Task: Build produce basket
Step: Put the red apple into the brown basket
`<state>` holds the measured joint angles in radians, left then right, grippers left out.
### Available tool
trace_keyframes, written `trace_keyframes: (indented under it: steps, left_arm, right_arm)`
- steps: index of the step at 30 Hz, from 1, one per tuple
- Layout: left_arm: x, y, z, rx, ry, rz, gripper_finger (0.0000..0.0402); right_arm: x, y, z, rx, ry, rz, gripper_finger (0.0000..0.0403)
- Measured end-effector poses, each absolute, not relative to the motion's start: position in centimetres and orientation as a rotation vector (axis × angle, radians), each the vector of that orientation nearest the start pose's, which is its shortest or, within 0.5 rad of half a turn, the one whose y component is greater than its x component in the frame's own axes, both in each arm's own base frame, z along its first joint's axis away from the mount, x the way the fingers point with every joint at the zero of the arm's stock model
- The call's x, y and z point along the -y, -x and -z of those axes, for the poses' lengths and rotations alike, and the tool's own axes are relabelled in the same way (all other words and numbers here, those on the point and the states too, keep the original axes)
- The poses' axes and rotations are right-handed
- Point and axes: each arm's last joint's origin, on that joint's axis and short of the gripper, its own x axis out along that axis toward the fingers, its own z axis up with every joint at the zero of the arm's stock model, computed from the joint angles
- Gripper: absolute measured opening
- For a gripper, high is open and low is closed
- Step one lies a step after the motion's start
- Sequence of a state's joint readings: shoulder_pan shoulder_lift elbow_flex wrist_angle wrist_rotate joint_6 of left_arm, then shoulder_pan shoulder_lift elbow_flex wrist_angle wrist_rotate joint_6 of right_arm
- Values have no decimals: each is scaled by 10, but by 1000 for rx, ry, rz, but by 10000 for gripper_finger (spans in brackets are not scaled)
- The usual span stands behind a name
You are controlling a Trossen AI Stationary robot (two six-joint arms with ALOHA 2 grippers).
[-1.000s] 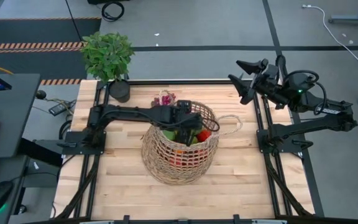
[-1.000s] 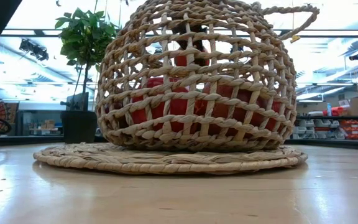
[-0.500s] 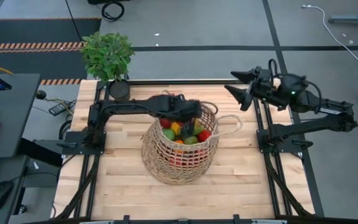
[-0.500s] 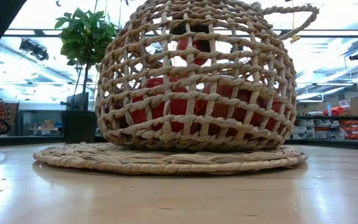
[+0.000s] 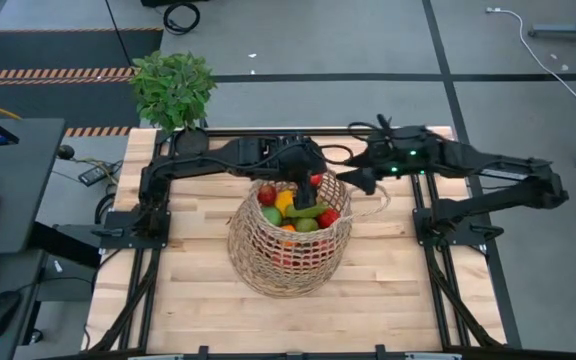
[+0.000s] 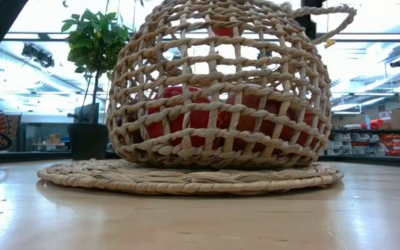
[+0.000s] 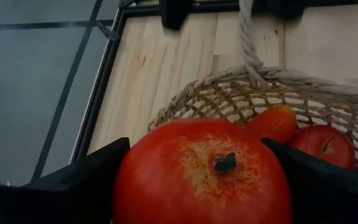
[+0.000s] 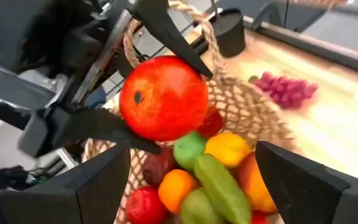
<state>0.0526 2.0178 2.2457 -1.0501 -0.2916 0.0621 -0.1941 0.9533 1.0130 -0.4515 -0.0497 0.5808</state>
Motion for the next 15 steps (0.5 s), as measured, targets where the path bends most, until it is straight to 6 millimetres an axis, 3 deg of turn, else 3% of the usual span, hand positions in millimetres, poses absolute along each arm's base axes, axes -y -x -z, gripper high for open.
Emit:
trace_keyframes:
  steps: [4, 10, 15]
  left_arm:
    - [-30, -424, -383, -838, -167, -294, 355]
    - [-28, -424, -383, -836, -164, -292, 355]
    - [-23, -424, -381, -856, -168, -284, 355]
  right_arm:
    - [40, -215, -345, -371, -683, 258, 349]
    - [44, -238, -345, -283, -720, 213, 349]
    - [47, -253, -330, -357, -739, 235, 349]
